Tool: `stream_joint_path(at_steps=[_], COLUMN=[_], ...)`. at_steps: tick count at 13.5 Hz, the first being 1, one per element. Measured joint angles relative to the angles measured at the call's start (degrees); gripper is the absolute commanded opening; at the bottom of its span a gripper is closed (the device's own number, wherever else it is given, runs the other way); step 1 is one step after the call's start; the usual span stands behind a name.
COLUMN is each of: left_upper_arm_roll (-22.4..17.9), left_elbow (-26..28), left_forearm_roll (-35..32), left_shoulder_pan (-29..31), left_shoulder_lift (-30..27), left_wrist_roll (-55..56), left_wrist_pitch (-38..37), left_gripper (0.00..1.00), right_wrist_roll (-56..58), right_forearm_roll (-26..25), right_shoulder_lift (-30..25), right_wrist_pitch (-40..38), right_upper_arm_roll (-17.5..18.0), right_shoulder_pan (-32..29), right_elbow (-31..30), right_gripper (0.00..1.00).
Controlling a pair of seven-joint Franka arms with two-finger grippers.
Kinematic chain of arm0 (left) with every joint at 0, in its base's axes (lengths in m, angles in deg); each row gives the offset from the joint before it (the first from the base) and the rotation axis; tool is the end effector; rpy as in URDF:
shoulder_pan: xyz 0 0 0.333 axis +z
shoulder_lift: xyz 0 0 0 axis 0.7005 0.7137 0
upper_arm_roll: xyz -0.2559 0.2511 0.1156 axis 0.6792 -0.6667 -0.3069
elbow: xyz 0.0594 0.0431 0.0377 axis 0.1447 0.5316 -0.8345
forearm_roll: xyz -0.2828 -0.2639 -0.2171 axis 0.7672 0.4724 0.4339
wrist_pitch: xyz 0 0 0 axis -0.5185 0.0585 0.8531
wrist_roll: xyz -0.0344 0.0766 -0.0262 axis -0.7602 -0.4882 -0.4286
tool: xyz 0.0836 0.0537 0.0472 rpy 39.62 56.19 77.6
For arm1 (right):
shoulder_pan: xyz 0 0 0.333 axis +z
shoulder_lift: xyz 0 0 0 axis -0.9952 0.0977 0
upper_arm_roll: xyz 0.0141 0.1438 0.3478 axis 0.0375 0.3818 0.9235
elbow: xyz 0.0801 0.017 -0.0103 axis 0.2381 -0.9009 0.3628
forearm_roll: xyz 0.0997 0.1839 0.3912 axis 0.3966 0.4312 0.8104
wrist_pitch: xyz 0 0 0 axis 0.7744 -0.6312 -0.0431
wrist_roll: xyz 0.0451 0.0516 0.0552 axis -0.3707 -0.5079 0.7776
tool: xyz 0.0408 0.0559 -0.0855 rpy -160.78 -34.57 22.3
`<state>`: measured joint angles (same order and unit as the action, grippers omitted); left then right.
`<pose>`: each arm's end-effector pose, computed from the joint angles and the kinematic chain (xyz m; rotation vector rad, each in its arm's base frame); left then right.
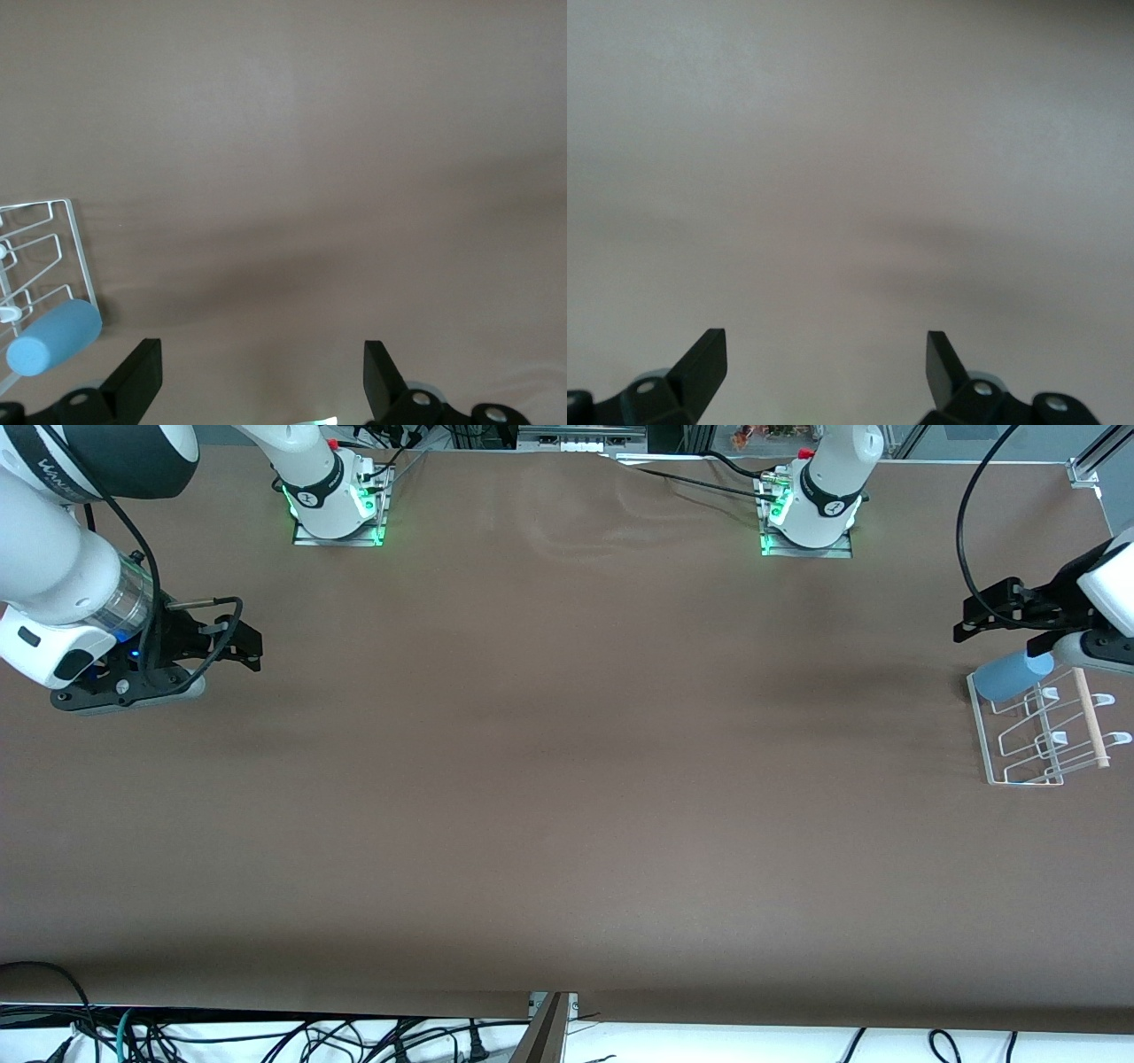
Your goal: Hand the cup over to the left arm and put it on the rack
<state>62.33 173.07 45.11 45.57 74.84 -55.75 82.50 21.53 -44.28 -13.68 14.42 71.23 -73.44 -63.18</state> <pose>0.6110 -0.0081 0.6693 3.0472 -0.2214 -0.1632 0.6469 0.1238 0.6277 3.0856 0.3003 -0.1256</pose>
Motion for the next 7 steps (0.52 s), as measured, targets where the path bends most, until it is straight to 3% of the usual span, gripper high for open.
stream_joint_path(at_steps=[7], left_upper_arm_roll=[-0.14], left_elbow=[-0.78], left_forearm_roll=[-2.12], left_shoulder_pan=[-3.27], left_shoulder_lift=[-1.06], left_wrist_roll=[7.22], left_wrist_pitch=[-1.79], left_gripper=[1.0], right_wrist_roll=[0.0], right_forearm_roll=[0.05], right_shoulder_lift=[0.0], right_wrist_pitch=[0.0], right_upper_arm_roll=[-0.01], right_shoulder_pan=[-0.01], right_elbow=[0.0], right_gripper=[0.99])
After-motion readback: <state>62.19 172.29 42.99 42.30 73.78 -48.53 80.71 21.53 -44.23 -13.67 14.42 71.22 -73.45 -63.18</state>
